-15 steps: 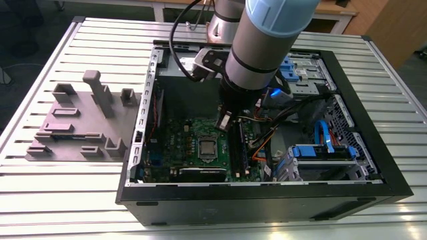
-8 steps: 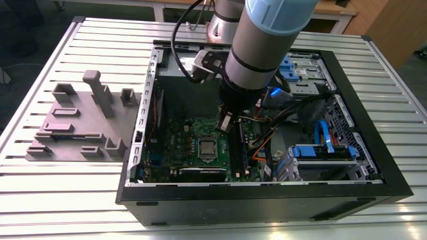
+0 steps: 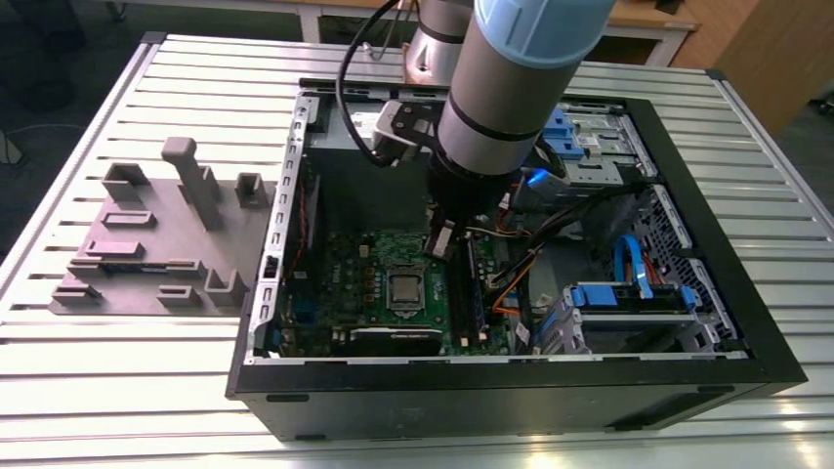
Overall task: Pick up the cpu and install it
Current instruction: 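Install the first cpu locking lever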
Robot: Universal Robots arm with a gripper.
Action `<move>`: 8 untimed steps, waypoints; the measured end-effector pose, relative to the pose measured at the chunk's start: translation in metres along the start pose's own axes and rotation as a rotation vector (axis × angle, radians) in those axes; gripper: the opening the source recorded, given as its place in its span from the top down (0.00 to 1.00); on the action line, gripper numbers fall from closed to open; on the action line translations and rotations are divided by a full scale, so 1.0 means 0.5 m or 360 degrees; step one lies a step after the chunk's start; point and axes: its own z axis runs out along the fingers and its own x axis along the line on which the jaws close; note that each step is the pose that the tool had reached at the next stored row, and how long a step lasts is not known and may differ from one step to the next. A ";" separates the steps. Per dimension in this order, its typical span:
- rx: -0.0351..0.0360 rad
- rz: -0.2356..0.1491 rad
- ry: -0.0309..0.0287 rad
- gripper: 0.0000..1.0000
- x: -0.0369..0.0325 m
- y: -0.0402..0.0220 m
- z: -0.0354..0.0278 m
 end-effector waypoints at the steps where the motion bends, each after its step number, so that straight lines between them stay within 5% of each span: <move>1: 0.0000 -0.0004 0.00003 0.90 0.000 0.000 0.000; 8: 0.0000 -0.0008 0.00005 0.90 0.000 0.000 0.000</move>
